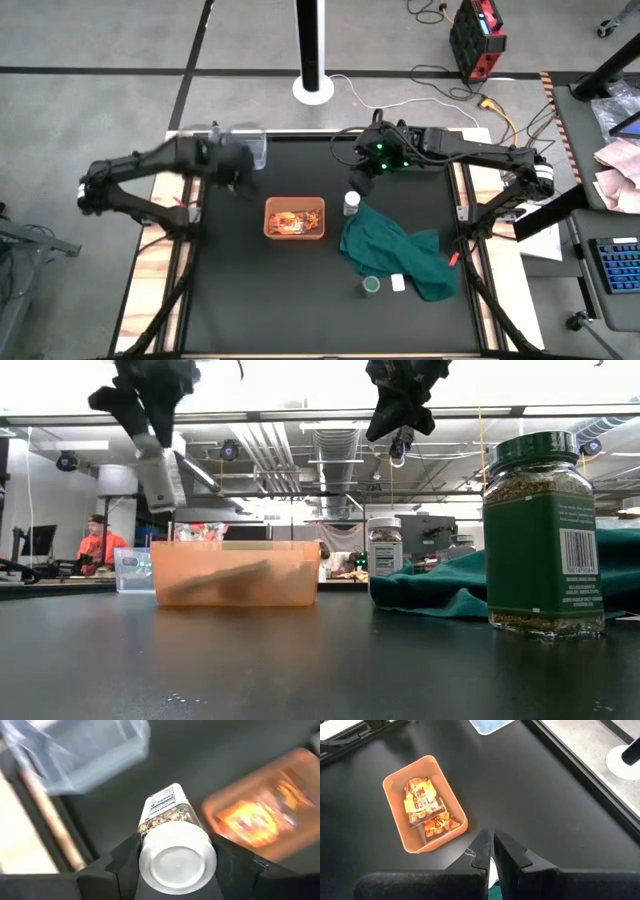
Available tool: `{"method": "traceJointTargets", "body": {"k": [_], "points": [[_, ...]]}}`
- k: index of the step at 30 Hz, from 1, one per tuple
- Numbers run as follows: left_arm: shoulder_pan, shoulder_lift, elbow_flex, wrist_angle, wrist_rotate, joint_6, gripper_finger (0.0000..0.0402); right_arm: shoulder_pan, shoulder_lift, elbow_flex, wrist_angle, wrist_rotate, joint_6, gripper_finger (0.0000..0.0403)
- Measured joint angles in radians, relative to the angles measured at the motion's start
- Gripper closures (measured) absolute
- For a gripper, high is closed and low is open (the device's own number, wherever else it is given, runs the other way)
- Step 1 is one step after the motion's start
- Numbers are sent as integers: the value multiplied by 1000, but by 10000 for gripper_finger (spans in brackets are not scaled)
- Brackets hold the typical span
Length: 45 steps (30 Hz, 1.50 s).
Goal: Sort spices by type
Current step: Put the left white seasoning bottle into the transparent bin
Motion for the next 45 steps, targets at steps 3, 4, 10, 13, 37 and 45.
{"method": "traceJointTargets", "body": {"k": [3,4,10,13,37,45], "points": [[229,0,9,65,31,231,212,0,0,0,0,0,2,390],[304,0,10,93,48,305,212,0,0,0,0,0,9,390],[726,60,9,147,155,657,212,0,0,0,0,0,32,390],[803,126,21,161,208,767,212,0,0,0,1,0,47,390],[816,589,415,-9,234,845,212,-2,0,-2,5,1,87,390],[814,583,341,-6,185,850,212,-6,0,-4,5,2,69,390]]}}
